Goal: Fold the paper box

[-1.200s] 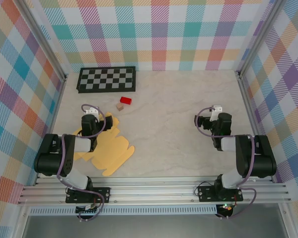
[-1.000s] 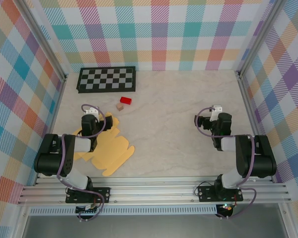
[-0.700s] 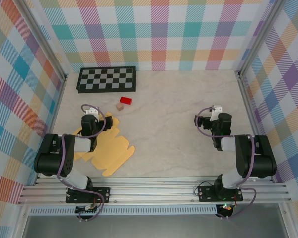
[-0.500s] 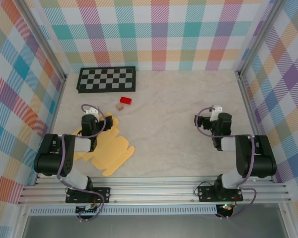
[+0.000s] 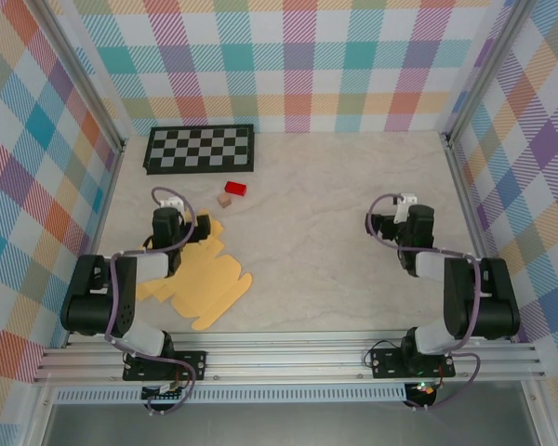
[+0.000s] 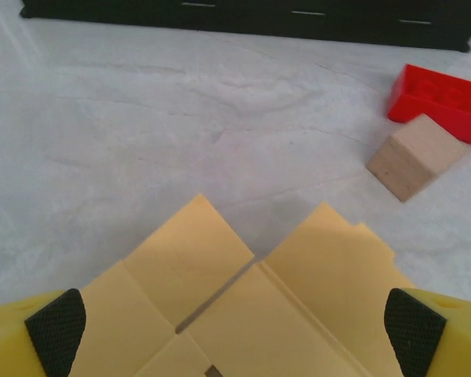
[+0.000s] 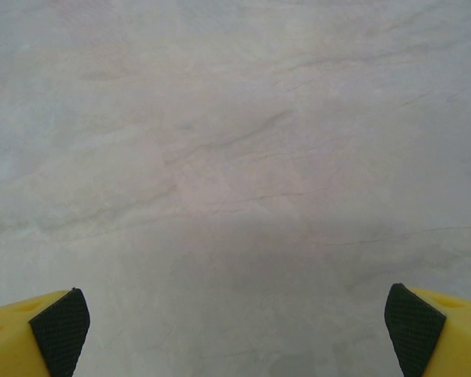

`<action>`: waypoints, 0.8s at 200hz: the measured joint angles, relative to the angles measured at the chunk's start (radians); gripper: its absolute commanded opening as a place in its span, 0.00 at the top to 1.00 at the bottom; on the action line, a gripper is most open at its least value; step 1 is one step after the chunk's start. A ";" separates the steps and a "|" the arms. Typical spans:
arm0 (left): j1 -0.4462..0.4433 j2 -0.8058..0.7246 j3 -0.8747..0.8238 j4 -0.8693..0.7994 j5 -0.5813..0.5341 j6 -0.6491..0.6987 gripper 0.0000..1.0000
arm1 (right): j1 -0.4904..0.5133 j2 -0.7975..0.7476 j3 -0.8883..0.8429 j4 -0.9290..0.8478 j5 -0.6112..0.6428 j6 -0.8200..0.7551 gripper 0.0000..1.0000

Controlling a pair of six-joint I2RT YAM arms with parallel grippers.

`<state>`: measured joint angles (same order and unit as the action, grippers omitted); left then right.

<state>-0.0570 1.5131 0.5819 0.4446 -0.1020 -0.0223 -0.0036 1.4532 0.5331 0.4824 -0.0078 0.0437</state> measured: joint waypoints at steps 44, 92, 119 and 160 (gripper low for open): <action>0.000 -0.301 0.205 -0.376 -0.106 -0.239 0.00 | 0.033 -0.143 0.365 -0.438 0.103 0.136 0.00; -0.077 -0.489 0.240 -0.836 -0.077 -0.442 0.00 | 0.244 -0.168 0.481 -0.763 0.128 0.188 0.00; -0.175 -0.484 0.183 -1.003 -0.014 -0.538 0.00 | 0.387 -0.167 0.491 -0.874 0.108 0.208 0.00; -0.344 -0.383 0.050 -1.009 0.060 -0.670 0.00 | 0.518 -0.167 0.494 -0.933 0.064 0.245 0.00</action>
<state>-0.4015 1.1305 0.6319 -0.5644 -0.0418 -0.6922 0.5148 1.2858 1.0271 -0.4503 0.0566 0.2890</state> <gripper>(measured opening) 0.999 0.997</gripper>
